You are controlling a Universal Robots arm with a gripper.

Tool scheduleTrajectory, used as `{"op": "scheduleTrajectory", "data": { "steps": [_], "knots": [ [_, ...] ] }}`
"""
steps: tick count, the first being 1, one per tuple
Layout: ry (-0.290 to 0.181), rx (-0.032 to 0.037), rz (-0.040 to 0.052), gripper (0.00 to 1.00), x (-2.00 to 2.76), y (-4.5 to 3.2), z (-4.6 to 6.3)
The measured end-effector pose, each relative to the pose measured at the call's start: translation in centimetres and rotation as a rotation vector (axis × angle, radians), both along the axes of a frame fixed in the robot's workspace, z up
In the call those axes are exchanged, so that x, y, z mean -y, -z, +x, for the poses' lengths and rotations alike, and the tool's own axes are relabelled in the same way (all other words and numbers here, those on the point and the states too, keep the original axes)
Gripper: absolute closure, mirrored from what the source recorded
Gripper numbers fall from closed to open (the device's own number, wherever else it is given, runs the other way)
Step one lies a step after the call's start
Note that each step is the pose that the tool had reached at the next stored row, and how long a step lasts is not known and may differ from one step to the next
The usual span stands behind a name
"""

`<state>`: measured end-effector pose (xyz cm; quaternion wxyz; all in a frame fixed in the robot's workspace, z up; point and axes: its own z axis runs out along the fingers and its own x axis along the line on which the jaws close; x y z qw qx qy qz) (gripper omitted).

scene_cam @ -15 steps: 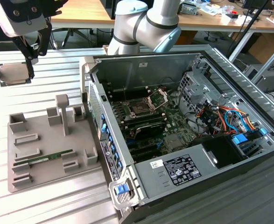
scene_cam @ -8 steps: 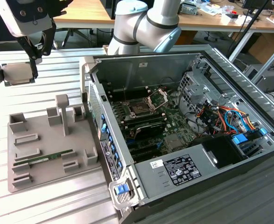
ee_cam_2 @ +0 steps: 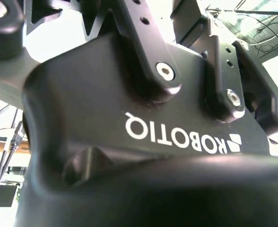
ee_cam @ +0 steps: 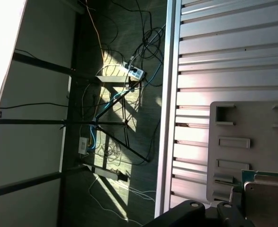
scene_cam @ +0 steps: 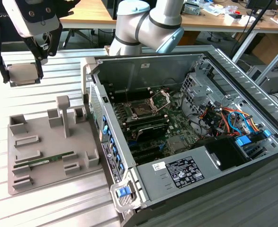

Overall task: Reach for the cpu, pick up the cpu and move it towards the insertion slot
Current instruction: 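Pick up the cpu and move it towards the insertion slot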

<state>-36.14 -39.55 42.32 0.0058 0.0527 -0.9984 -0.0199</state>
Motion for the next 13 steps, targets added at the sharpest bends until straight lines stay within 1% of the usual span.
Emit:
{"op": "scheduleTrajectory", "data": {
  "steps": [13],
  "knots": [
    [0.0,0.0,0.0001,0.45,0.0,0.0,1.3]
  ]
}}
